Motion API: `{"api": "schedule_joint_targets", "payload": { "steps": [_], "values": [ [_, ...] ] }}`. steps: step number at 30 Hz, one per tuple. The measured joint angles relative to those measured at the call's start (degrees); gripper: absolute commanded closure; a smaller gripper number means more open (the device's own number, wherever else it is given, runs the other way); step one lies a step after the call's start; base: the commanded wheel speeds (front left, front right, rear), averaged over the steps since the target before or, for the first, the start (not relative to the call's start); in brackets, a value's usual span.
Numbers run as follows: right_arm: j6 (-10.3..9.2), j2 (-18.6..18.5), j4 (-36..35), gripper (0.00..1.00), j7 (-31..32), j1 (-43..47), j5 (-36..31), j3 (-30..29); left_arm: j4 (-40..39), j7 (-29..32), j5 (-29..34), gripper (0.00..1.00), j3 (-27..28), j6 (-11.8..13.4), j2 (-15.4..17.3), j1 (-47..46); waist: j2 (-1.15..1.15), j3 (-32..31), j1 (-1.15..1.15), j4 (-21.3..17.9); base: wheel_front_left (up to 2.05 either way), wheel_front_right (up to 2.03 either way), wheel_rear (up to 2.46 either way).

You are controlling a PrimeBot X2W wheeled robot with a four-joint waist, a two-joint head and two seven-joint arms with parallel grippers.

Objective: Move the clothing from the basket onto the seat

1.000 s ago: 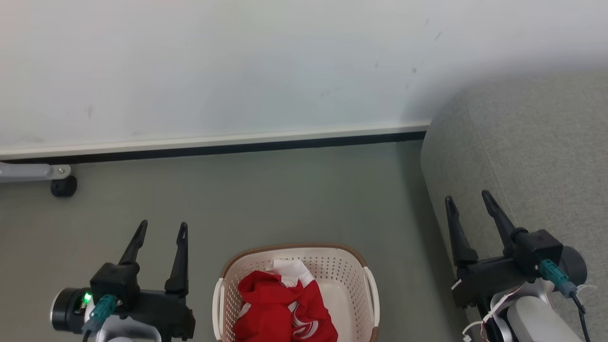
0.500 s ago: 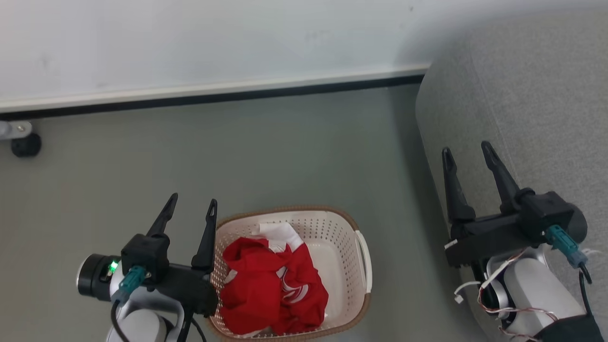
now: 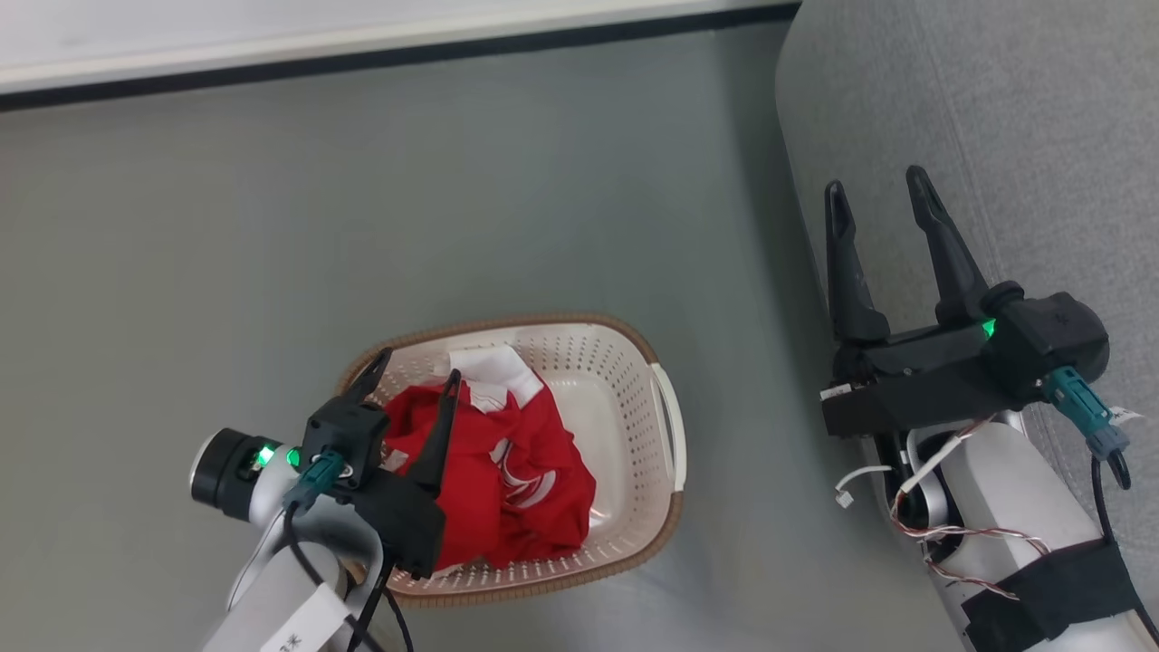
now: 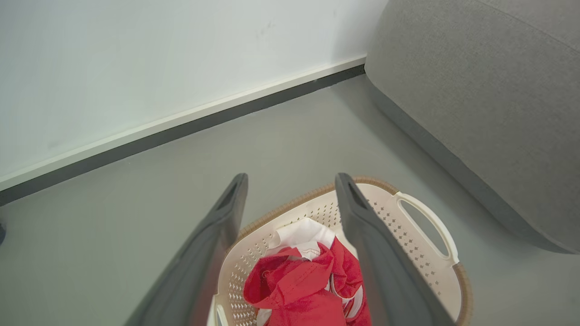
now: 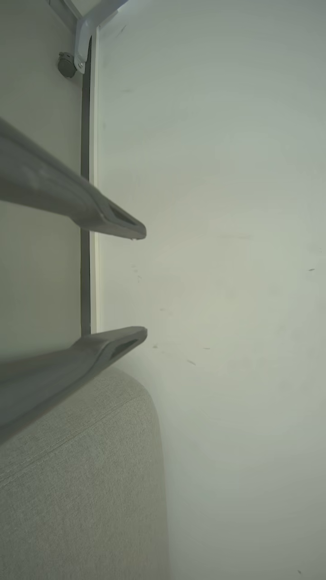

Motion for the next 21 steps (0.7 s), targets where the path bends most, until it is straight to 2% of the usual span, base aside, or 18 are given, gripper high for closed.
{"api": "schedule_joint_targets", "payload": {
  "steps": [9,21],
  "values": [
    [0.00,1.97,-0.98,0.00,0.00,-2.56,-0.58,0.74,7.14,3.19,1.74,0.00,-2.85,-2.89,0.01,-4.02,0.00,5.38,-0.01,-2.44,0.00,0.00,0.00],
    [0.07,3.80,-2.22,0.00,0.00,-3.53,-0.97,1.75,15.29,6.73,3.49,0.00,-4.36,-4.72,1.04,-8.01,0.00,10.40,-0.01,-6.22,0.00,0.00,0.00]
  ]
}}
